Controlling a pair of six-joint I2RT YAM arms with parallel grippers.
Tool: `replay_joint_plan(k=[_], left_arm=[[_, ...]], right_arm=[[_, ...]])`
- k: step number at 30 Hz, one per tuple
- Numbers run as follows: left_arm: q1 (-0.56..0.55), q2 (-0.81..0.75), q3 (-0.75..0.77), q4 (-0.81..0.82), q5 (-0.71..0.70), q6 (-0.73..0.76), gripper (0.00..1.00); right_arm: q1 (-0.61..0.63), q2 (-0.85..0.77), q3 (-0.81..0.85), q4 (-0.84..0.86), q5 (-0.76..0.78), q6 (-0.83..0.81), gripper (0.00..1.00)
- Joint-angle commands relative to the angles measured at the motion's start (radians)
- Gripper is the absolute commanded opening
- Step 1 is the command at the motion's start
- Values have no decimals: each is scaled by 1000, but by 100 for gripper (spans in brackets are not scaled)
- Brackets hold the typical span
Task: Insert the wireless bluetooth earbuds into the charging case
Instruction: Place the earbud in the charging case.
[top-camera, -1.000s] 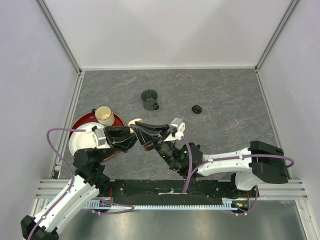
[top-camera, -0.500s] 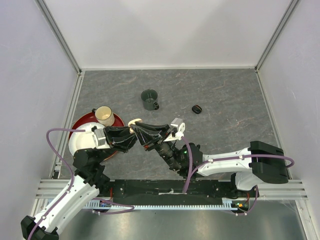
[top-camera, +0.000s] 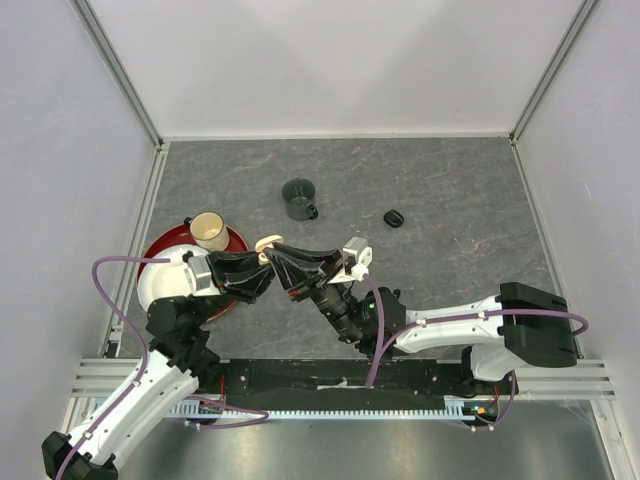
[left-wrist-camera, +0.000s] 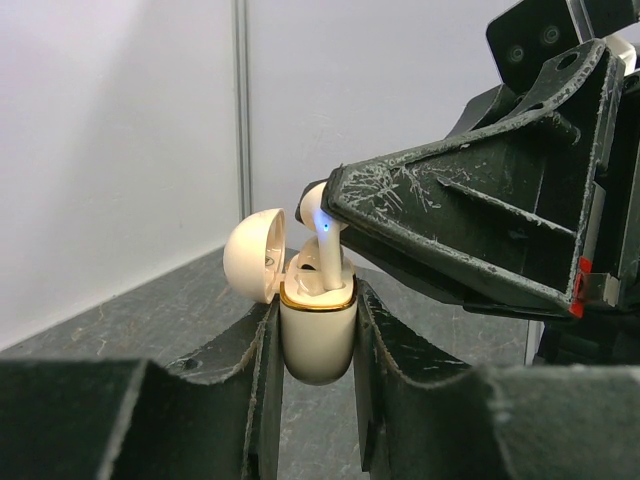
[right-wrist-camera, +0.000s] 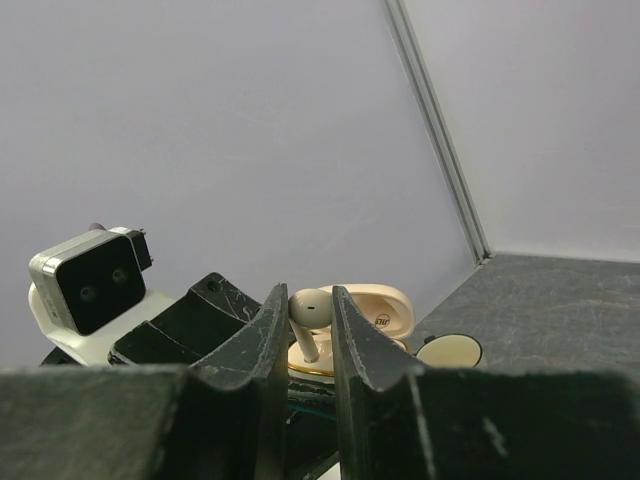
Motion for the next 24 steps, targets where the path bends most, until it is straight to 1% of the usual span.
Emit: replay_joint_plan(k=[1, 7, 24], left_arm=[[2, 3, 23, 90, 0, -5, 2], [2, 1, 14, 93, 40, 13, 2], [2, -9, 17, 74, 55, 30, 2]], right_arm=[[3, 17, -5, 1, 38, -15, 0], [2, 28, 17, -15, 43, -16, 0], [2, 39, 34, -33, 35, 4, 0]])
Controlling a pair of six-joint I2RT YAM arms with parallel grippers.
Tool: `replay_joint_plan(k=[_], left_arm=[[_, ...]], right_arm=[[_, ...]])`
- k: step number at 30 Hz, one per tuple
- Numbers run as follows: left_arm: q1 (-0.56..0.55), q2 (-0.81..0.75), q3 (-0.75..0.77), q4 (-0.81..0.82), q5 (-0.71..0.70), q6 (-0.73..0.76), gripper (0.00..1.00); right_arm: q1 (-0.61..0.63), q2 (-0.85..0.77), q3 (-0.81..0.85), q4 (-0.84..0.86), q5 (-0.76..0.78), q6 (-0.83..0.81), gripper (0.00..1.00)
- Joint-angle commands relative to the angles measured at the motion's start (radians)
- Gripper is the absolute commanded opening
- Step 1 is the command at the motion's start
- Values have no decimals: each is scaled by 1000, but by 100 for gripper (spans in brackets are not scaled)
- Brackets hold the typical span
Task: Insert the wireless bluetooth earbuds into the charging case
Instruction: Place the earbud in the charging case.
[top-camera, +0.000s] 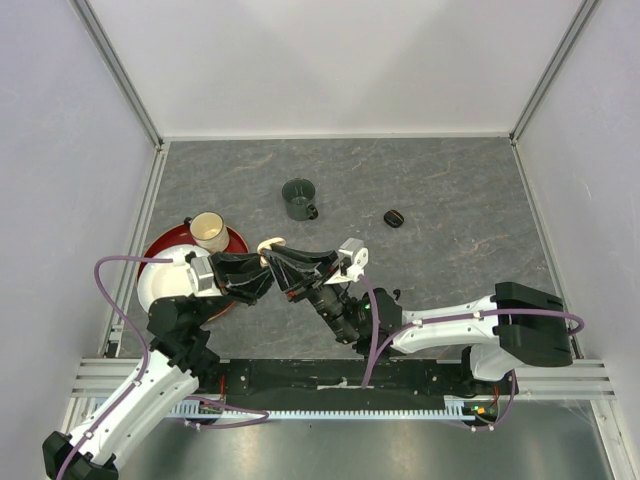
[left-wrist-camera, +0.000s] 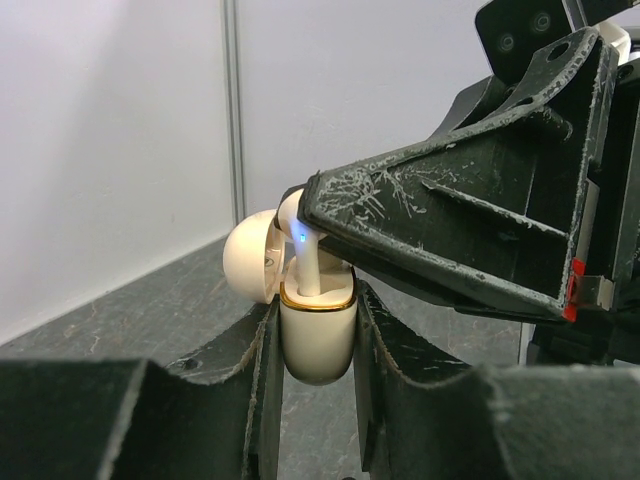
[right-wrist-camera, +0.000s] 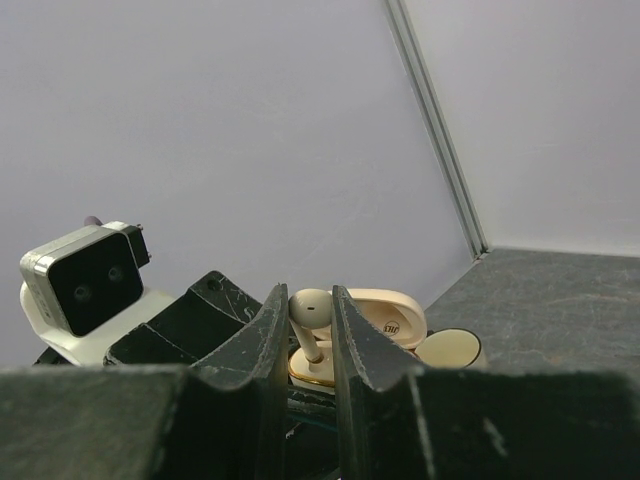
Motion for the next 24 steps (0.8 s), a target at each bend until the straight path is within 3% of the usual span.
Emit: replay_joint_plan(k=[1, 24], left_arm=[[-2, -15, 26, 76, 26, 29, 2], [-2, -27, 25, 108, -75, 37, 2]], right_arm=[[-2, 21, 21, -39, 19, 11, 0], [47, -36, -10, -183, 97, -48, 0]])
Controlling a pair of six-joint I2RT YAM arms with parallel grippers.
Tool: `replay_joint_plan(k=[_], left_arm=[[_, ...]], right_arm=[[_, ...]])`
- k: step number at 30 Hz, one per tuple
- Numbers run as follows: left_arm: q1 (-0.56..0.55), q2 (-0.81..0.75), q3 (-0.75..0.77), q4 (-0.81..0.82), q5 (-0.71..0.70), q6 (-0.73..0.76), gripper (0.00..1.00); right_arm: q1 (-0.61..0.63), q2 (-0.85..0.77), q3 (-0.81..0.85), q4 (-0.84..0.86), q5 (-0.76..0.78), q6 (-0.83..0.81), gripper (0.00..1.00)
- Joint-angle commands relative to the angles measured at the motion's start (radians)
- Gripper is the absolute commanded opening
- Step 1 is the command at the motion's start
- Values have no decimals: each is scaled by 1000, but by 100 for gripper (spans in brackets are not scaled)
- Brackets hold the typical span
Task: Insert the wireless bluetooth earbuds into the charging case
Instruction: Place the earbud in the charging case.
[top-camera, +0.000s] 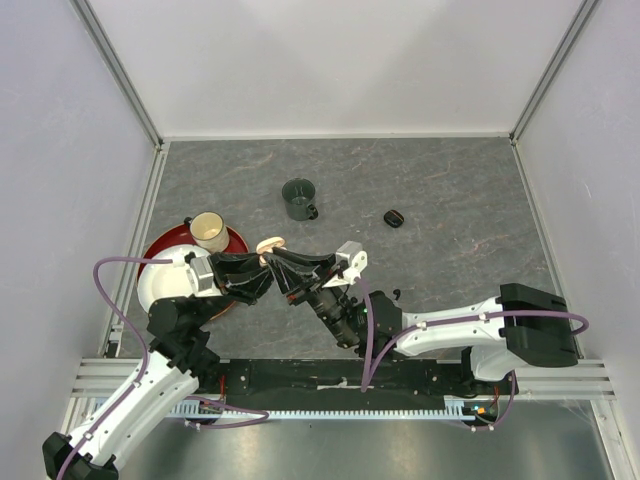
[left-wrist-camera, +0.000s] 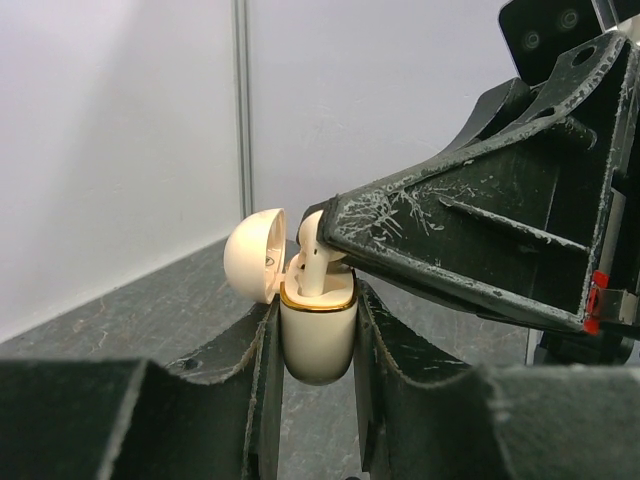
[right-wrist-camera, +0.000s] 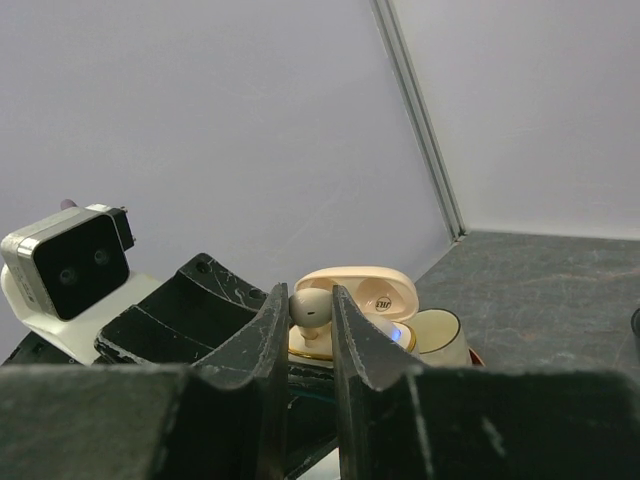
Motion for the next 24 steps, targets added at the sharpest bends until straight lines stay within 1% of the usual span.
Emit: replay_joint_plan(k=[1, 3, 5, 7, 10, 11, 13, 14, 17, 24], left_arm=[[-1, -17, 26, 125, -53, 27, 2], [-1, -20, 26, 121, -56, 29, 2], [-1, -22, 26, 115, -57, 30, 2], [-1, -21, 26, 115, -57, 30, 2], [-1, -14, 29, 113, -48, 30, 2], [-1, -14, 31, 113, -44, 29, 2], [-1, -13, 31, 113, -41, 29, 2], [-1, -11, 31, 110, -38, 29, 2], [-1, -14, 31, 104, -33, 29, 2], [-1, -17, 31, 98, -34, 30, 2]], right_arm=[[16, -24, -8, -136, 44, -26, 0], [21, -29, 0, -155, 50, -40, 0], [27, -34, 9, -172, 50, -51, 3], [27, -37, 16, -191, 44, -59, 4], [29, -34, 30, -211, 41, -60, 10], [30, -34, 35, -218, 33, -59, 15], [30, -34, 44, -228, 21, -59, 16], [30, -35, 47, -228, 22, -60, 18], [29, -44, 58, -232, 6, -59, 19], [30, -63, 69, -257, 25, -59, 20]])
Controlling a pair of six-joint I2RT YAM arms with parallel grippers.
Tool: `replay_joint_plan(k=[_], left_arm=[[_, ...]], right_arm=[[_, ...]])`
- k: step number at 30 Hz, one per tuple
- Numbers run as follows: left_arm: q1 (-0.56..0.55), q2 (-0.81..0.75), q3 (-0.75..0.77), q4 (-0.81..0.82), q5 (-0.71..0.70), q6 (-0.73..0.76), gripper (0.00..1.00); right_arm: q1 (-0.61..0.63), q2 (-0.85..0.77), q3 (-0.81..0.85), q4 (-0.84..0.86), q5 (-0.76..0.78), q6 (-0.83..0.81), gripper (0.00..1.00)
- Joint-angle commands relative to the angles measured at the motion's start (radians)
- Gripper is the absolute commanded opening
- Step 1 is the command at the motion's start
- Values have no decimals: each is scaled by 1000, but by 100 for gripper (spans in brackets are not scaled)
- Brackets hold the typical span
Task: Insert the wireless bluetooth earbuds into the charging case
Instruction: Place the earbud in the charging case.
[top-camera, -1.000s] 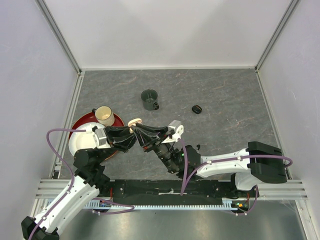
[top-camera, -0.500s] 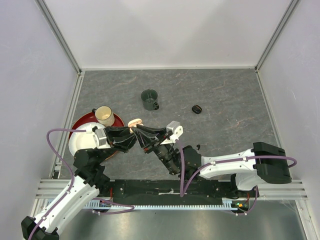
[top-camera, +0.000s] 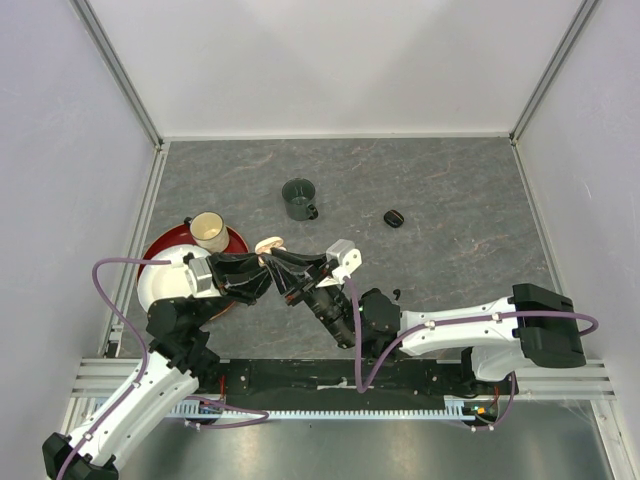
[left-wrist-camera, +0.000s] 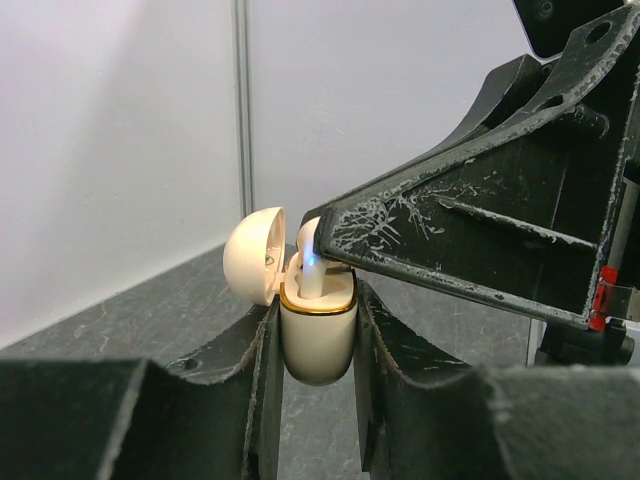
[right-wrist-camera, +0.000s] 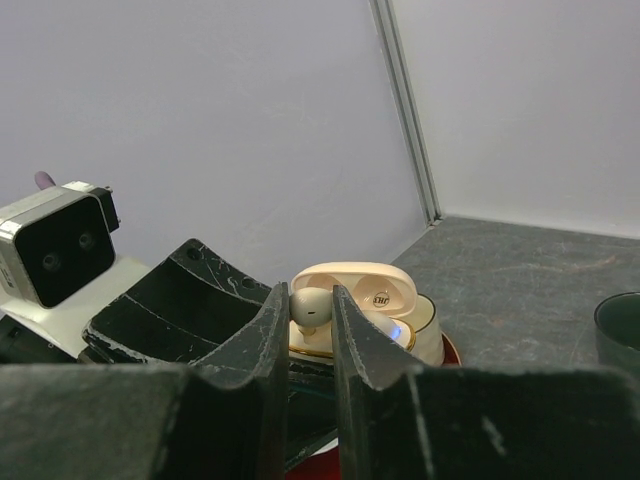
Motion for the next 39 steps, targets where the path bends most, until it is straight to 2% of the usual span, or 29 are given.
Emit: replay_joint_plan(k=[1, 10, 12, 13, 17, 21, 28, 34, 39], left_arm=[[0, -14, 31, 91, -33, 31, 2], [0, -3, 34, 94, -36, 34, 2], [0, -3, 33, 95, -37, 36, 2], [0, -3, 33, 95, -36, 34, 2], [0, -6, 29, 95, -33, 31, 2], [0, -11, 28, 91, -31, 33, 2], [0, -6, 28, 88, -22, 31, 2], [0, -8, 25, 80, -18, 31, 2], [0, -11, 26, 57, -13, 38, 2]], right_arm=[[11, -21, 18, -79, 2, -13, 20], [13, -33, 22, -123, 14, -12, 19], [14, -35, 25, -136, 16, -5, 22], [14, -37, 25, -136, 20, -4, 26], [14, -44, 28, -136, 22, -5, 28], [14, -55, 34, -134, 25, -13, 37], [14, -70, 39, -108, 23, -13, 41], [14, -79, 56, -53, -16, -85, 47], [14, -112, 80, -15, -49, -145, 57]])
